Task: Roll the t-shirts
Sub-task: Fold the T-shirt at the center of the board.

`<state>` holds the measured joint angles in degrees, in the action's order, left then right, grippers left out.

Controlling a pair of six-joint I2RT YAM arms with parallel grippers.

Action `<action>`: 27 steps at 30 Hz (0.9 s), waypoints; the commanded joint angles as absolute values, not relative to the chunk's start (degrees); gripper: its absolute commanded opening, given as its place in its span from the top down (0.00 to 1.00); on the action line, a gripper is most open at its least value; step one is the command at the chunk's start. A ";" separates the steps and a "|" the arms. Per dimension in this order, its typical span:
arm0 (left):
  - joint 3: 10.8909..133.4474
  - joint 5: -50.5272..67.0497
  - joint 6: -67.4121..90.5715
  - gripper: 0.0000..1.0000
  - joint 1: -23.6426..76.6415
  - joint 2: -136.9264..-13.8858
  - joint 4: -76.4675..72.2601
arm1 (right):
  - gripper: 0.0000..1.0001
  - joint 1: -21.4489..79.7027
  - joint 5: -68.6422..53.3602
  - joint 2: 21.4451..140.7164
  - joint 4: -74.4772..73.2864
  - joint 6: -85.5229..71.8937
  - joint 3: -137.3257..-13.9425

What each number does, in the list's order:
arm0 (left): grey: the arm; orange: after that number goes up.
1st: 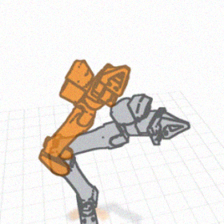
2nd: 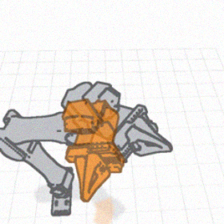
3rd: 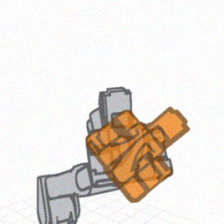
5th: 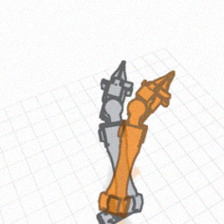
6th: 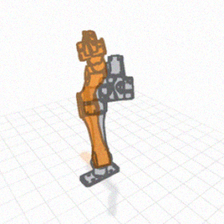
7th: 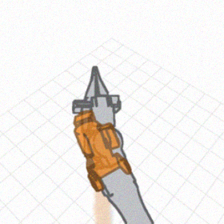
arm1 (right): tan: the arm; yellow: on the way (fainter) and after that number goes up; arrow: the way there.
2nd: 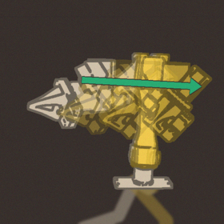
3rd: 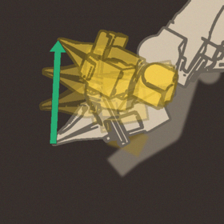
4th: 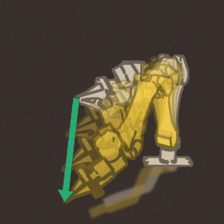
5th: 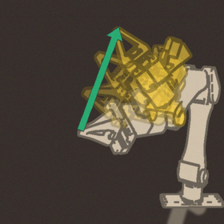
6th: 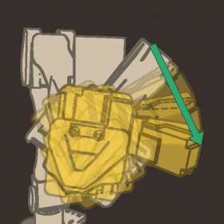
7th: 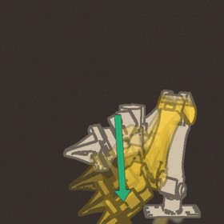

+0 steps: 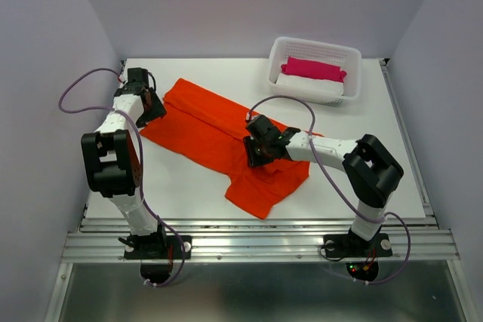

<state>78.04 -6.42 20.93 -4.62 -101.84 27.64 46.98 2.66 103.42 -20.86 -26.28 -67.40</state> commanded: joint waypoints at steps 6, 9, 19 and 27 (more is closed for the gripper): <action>74.80 -6.59 22.32 0.32 -5.18 -100.37 27.07 | 0.57 47.72 6.94 97.39 -20.30 -26.80 -65.83; 72.26 -8.43 23.90 0.35 -5.45 -99.06 27.25 | 0.57 47.72 7.91 94.49 -20.56 -27.59 -64.60; 65.13 -10.72 26.98 0.41 -9.93 -98.43 23.03 | 0.57 47.72 6.77 88.42 -22.50 -29.53 -61.35; 66.18 -10.11 27.86 0.43 -10.55 -101.24 20.39 | 0.57 47.72 5.19 87.10 -23.38 -29.71 -60.38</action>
<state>65.25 -9.30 26.72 -10.22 -100.86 22.41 47.03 5.76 89.54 -23.29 -29.02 -60.88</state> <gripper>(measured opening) 0.574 0.429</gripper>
